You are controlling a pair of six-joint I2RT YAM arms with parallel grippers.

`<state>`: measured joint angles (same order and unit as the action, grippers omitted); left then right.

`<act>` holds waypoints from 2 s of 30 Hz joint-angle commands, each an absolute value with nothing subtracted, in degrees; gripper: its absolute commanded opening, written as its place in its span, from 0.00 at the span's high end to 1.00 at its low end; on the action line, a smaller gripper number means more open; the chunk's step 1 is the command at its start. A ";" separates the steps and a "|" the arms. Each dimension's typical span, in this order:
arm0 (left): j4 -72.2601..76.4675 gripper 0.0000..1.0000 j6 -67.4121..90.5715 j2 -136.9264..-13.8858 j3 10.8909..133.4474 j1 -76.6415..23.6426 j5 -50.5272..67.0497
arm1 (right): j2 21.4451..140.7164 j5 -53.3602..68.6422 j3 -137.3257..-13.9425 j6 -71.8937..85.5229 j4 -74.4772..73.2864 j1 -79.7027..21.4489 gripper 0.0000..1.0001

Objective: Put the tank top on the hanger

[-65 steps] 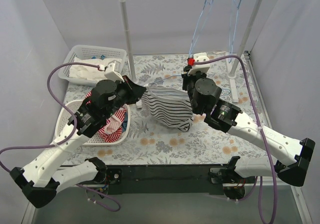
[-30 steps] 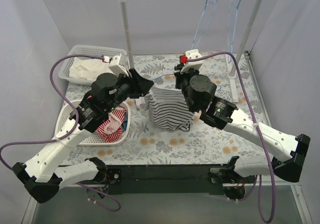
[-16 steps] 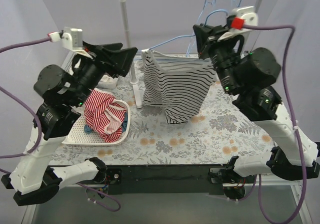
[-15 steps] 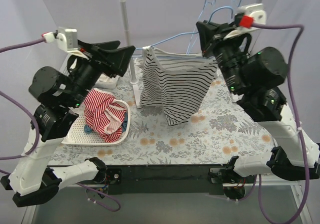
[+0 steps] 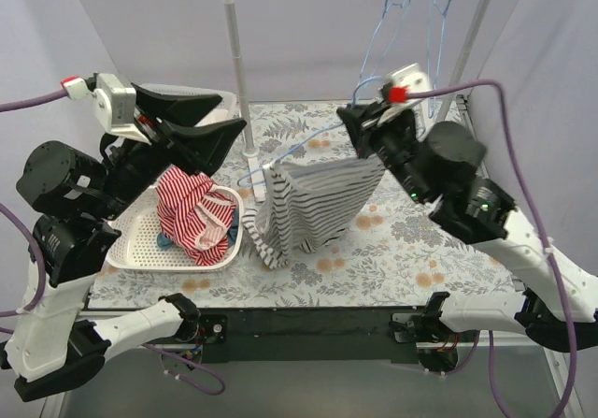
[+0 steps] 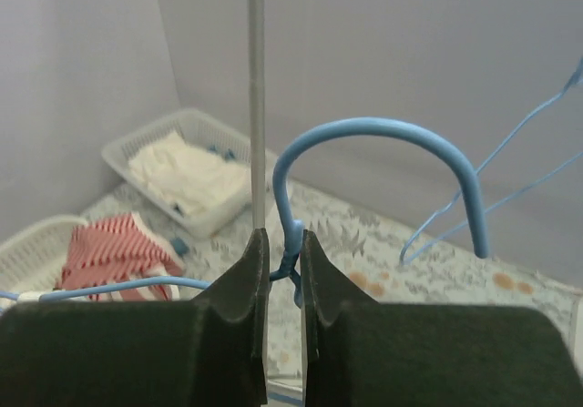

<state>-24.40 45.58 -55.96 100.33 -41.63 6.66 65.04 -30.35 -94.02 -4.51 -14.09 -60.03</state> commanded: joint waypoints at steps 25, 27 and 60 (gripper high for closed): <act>-45.70 0.66 41.31 -60.21 75.33 -41.57 22.24 | 63.37 -24.70 -76.82 3.16 -10.81 -60.12 0.99; -45.61 0.68 41.31 -60.12 74.01 -41.57 22.06 | 63.54 -24.61 -76.90 3.16 -10.81 -60.21 0.99; -32.88 1.00 52.73 -48.26 59.68 -41.57 4.32 | 52.76 -28.54 -64.52 8.60 -13.53 -60.21 0.24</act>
